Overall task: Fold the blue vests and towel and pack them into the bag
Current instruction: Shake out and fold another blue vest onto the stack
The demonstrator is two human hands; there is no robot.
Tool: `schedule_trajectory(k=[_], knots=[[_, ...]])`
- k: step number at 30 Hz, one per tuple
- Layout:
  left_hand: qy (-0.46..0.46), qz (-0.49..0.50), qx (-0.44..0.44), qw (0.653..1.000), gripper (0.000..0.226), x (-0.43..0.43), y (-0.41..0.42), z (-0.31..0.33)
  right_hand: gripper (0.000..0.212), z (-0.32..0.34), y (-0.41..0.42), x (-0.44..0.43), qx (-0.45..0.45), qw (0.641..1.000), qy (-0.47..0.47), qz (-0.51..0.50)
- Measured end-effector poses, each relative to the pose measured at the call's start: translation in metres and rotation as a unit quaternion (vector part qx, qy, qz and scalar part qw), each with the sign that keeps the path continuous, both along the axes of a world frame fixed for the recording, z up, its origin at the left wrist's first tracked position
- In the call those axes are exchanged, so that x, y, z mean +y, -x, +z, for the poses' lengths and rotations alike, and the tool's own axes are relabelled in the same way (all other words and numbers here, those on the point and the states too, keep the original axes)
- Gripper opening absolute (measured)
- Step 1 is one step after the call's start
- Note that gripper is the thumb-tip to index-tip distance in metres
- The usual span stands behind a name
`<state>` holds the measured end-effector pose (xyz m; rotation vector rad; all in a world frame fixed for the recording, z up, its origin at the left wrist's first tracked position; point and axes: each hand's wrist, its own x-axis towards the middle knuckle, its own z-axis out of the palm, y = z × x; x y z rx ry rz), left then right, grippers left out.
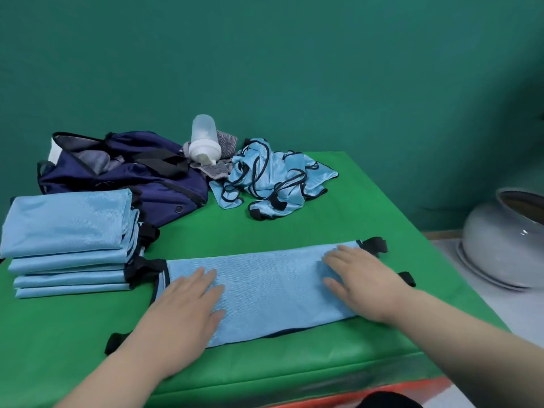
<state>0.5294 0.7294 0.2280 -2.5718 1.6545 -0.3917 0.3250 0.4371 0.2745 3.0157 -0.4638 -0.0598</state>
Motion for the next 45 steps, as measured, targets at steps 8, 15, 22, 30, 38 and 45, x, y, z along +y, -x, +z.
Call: schedule_trajectory(k=[8,15,22,30,38,45], knots=[[-0.035,0.069,0.051,0.996,0.057,0.024,-0.005,-0.004,0.09,-0.019,0.036,-0.034,0.052,0.997,0.004,-0.065],[0.036,0.078,0.131,0.988,0.081,0.052,-0.015,-0.013,0.101,-0.024,0.05,-0.057,0.022,0.998,-0.023,-0.059],[0.065,0.085,0.14,0.984,0.073,0.053,-0.011,-0.012,0.103,-0.019,0.057,-0.063,0.045,0.996,-0.018,-0.072],[0.114,0.028,0.119,0.986,0.065,0.054,-0.005,-0.011,0.095,0.011,0.037,-0.021,0.031,0.999,0.01,0.03],[0.206,0.029,0.111,0.972,0.043,0.055,0.0,-0.014,0.082,-0.013,-0.065,0.133,-0.001,0.984,-0.127,0.123],[0.208,-0.007,0.126,0.97,0.035,0.068,0.001,-0.013,0.069,-0.037,-0.09,0.165,-0.02,0.986,-0.124,0.114]])
